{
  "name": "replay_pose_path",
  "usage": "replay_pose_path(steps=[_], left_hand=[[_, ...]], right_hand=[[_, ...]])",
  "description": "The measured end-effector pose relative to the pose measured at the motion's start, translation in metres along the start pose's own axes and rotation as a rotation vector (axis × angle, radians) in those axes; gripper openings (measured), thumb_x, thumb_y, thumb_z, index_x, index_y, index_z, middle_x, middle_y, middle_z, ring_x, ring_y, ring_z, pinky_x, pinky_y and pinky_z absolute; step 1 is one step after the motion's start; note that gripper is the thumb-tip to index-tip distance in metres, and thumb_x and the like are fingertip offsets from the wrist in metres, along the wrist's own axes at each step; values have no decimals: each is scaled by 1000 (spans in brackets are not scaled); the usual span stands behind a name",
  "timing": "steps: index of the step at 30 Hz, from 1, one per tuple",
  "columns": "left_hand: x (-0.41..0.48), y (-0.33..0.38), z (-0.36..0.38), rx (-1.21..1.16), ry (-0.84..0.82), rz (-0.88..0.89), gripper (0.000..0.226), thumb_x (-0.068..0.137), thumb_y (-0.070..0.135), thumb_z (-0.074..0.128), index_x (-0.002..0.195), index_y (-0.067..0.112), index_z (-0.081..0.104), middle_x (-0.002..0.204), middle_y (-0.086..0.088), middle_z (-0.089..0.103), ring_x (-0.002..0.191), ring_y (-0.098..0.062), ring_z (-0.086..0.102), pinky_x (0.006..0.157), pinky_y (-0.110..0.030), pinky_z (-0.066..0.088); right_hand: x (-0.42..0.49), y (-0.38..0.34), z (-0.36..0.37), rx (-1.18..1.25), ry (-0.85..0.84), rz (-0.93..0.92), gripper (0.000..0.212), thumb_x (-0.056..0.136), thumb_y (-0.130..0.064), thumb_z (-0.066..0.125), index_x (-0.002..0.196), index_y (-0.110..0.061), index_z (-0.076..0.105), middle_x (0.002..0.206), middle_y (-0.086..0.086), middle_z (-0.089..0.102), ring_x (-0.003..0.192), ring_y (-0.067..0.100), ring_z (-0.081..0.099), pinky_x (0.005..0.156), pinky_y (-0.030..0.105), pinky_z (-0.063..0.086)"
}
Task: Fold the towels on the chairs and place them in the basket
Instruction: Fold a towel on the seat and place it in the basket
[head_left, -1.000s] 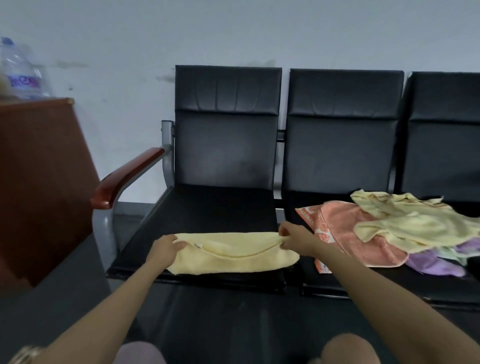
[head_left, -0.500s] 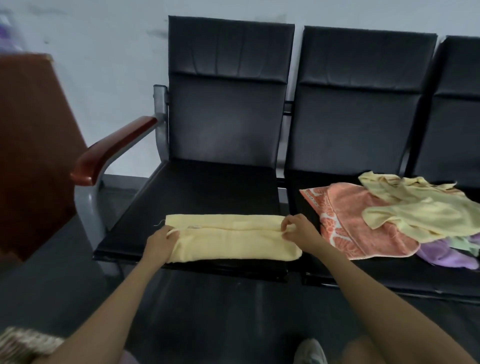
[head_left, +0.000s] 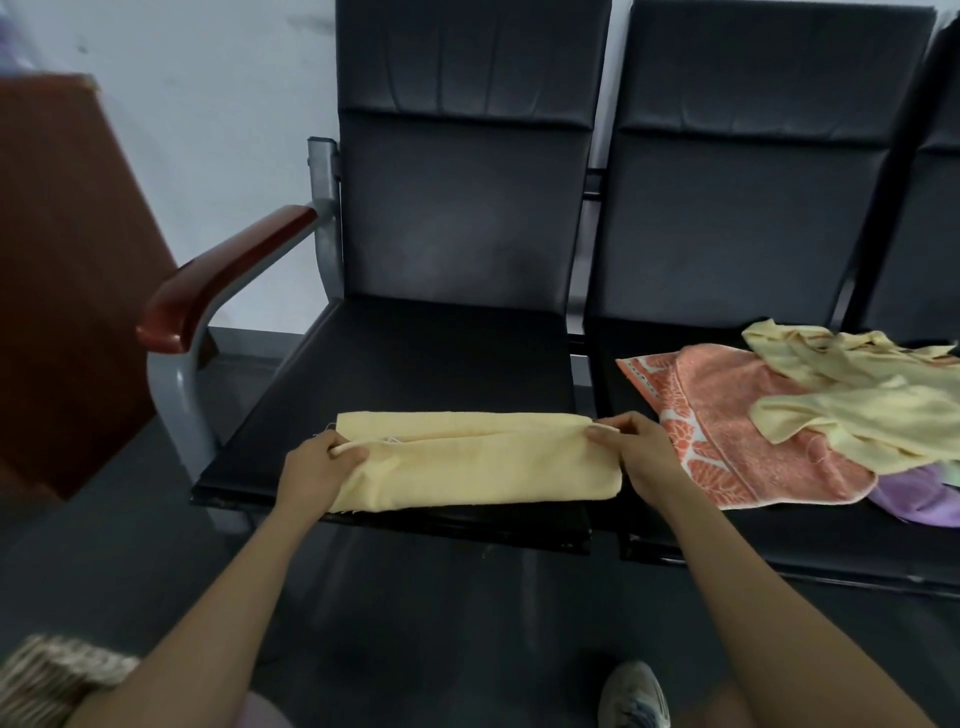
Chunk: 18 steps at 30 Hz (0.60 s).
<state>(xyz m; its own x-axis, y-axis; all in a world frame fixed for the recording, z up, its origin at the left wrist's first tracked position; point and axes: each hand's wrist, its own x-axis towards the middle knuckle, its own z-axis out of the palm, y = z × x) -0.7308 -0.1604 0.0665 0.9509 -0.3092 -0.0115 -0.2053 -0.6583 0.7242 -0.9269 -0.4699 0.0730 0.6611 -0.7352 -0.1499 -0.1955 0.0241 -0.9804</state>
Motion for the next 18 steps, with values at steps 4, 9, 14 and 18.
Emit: replay_pose_path(steps=[4,9,14,18], left_hand=[[-4,0,-6,-30,-3,52,12,89,27,62,87,15,63,82,-3,62,85,-23,56,66,-29,36],[-14,1,-15,-31,11,107,20,93,23,58,109,13,66,98,2,60,96,-17,52,79,-26,35],[-27,10,-30,-39,20,184,21,93,24,59,110,14,67,105,1,65,98,-15,54,79,-25,37],[-33,39,-55,-38,83,310,12,93,22,58,99,19,68,98,3,67,94,-15,58,75,-27,39]], right_hand=[[-1,-4,-2,-48,-34,-38,24,77,-8,75,97,-5,62,97,7,61,91,20,58,73,28,49],[-13,-12,-19,-245,-363,148,53,79,-1,72,128,-6,53,113,7,59,99,14,58,84,24,45],[-39,-39,-32,-605,-533,98,43,83,-4,69,125,-12,59,119,0,57,116,14,49,100,28,36],[-51,-86,-31,-941,-462,-121,29,86,-8,63,114,-17,65,109,-3,62,104,15,56,92,29,42]])
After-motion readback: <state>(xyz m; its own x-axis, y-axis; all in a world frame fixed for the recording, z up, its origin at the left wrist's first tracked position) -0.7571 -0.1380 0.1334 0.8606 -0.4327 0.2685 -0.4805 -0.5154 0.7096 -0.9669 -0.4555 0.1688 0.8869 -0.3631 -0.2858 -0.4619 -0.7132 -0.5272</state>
